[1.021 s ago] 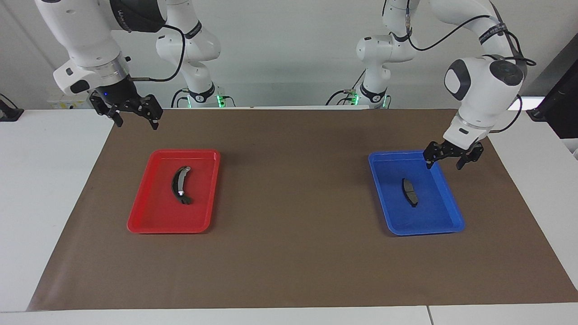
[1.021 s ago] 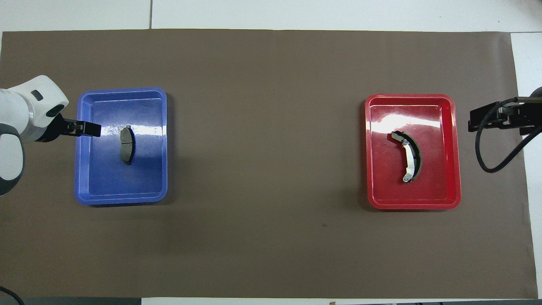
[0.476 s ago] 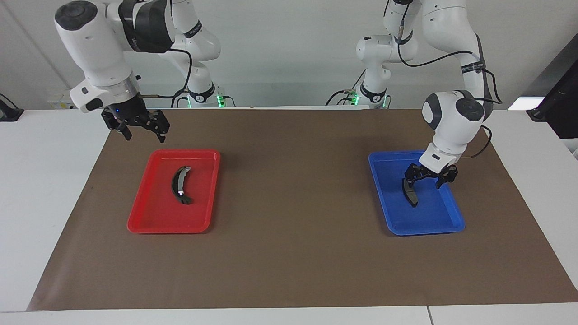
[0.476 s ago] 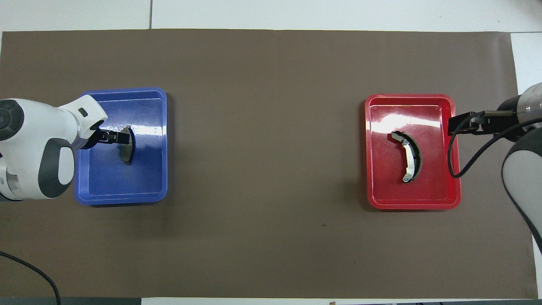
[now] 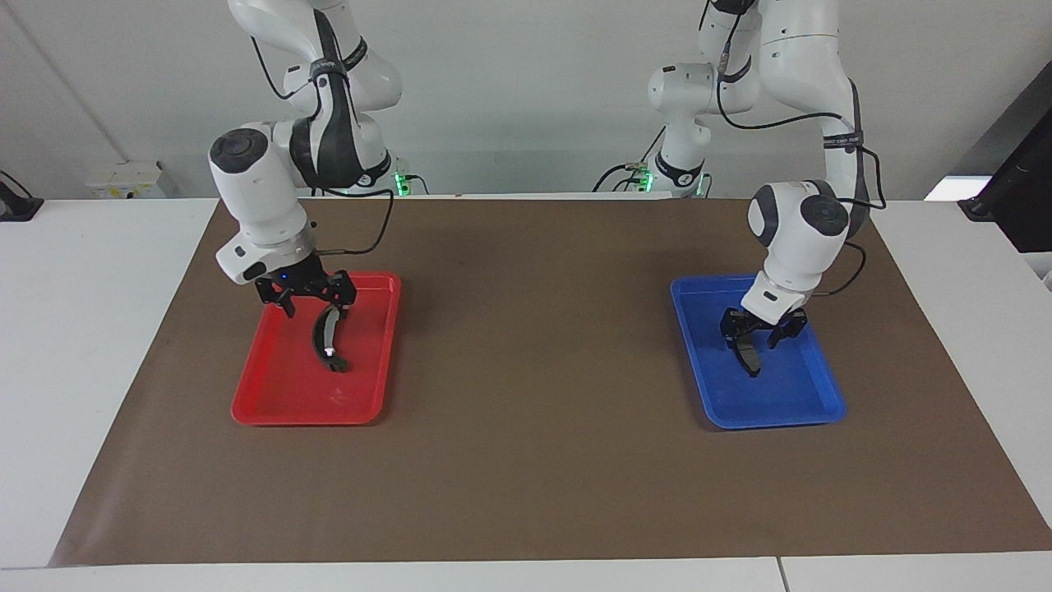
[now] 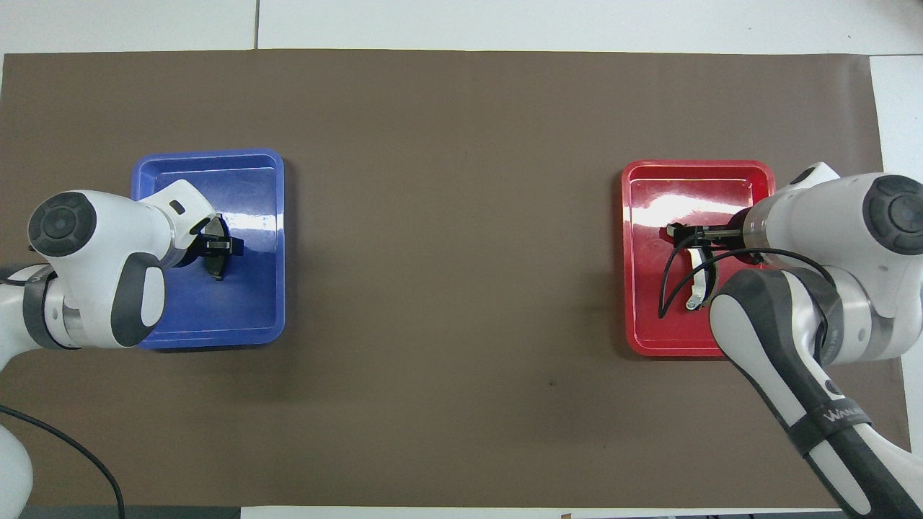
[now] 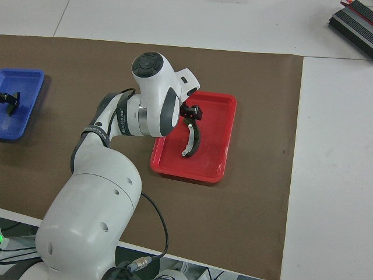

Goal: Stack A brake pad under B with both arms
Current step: 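Grasp the blue-tray pad with the left gripper while the right gripper grasps the red-tray pad, then carry the pad to the table centre with the left gripper while the right gripper lifts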

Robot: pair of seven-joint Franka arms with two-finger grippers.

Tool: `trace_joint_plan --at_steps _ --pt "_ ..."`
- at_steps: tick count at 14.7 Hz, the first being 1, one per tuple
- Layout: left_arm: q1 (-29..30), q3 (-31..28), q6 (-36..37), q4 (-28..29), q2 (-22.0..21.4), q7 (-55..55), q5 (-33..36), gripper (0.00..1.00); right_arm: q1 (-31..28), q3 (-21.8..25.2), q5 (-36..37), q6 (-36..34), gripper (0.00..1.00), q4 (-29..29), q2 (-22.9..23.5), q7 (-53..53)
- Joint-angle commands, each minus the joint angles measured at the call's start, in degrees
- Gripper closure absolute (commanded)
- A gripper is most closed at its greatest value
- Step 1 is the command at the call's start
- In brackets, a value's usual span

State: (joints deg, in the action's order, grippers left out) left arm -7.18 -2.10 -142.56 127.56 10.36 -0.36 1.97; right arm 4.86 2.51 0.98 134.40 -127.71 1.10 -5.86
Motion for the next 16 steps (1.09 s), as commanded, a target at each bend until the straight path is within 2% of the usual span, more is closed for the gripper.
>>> trace_joint_plan --at_steps 1,4,7,9,12,14,16 --pt "-1.43 -0.63 -2.11 1.11 0.37 -3.33 -0.21 0.67 -1.34 -0.40 -1.07 5.16 0.00 -4.29 0.22 3.39" --pt "-0.73 -0.80 -0.89 0.32 -1.03 -2.81 -0.21 0.95 -2.22 -0.40 -1.07 8.32 0.00 -6.04 2.41 6.11" --pt "-1.16 -0.80 9.53 -4.49 -4.55 -2.98 -0.21 0.97 -3.72 -0.40 -1.07 11.23 0.00 -7.64 3.82 7.97" --pt "-1.95 -0.63 15.88 -9.15 -5.26 -3.33 -0.21 0.97 -3.37 -0.49 -1.07 13.42 0.00 -7.64 5.14 7.71" --pt "-7.48 -0.63 14.78 -10.76 -4.65 -6.92 -0.21 0.99 -3.20 -0.49 -1.07 12.91 0.01 -7.64 5.23 7.71" --pt "-13.18 -0.72 13.98 -10.84 -4.21 -12.44 -0.21 0.99 -3.10 -0.49 -1.07 12.64 0.02 -7.37 5.23 7.71" --pt "-18.81 -0.72 12.23 -11.02 -2.89 -18.77 -0.21 0.99 -3.02 -0.49 -1.07 12.73 0.13 -7.20 5.23 7.71"
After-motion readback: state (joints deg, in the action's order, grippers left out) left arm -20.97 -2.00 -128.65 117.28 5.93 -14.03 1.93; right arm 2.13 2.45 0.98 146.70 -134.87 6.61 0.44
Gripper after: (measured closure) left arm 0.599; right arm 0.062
